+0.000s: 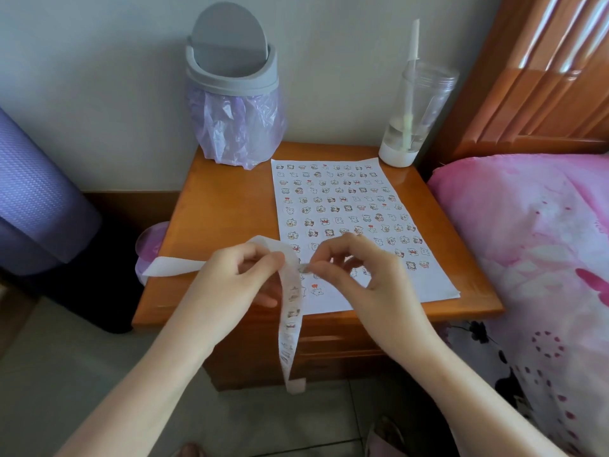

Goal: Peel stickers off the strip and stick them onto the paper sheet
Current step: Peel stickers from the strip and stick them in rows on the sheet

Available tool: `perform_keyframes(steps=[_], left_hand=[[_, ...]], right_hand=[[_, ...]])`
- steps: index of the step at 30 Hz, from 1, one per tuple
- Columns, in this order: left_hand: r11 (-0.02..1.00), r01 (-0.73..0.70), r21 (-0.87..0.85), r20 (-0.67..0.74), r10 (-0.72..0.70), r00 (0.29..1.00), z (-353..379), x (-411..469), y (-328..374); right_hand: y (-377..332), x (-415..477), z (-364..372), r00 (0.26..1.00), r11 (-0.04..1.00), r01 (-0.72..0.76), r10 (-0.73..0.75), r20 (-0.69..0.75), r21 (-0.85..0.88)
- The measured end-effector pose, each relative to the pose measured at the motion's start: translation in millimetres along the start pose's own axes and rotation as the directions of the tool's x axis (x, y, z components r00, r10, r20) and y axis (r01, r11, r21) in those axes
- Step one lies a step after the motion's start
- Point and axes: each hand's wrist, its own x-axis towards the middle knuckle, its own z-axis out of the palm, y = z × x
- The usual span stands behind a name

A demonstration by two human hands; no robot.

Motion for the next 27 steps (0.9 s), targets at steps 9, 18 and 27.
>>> perform_keyframes(steps=[9,18,27], left_hand=[[0.997,-0.030,0.072,0.053,0.027,0.998,3.6,1.1,-4.3],[0.995,-0.015,0.096,0.066,0.008,0.998,5.6,4.3,-6.7],[0.997,-0.014,0.073,0.064,0.009,0.998,5.3,5.2,-8.6]], right_hand=[[24.8,18.3,-40.5,0.907,0.920,-0.390,0.390,0.159,-0.034],[27.8,18.4,-36.2,0.902,0.930,-0.346,0.366,0.229,-0.125],[27.0,18.8,-32.6,0.903,0.936,-0.336,0.352,0.245,-0.108]])
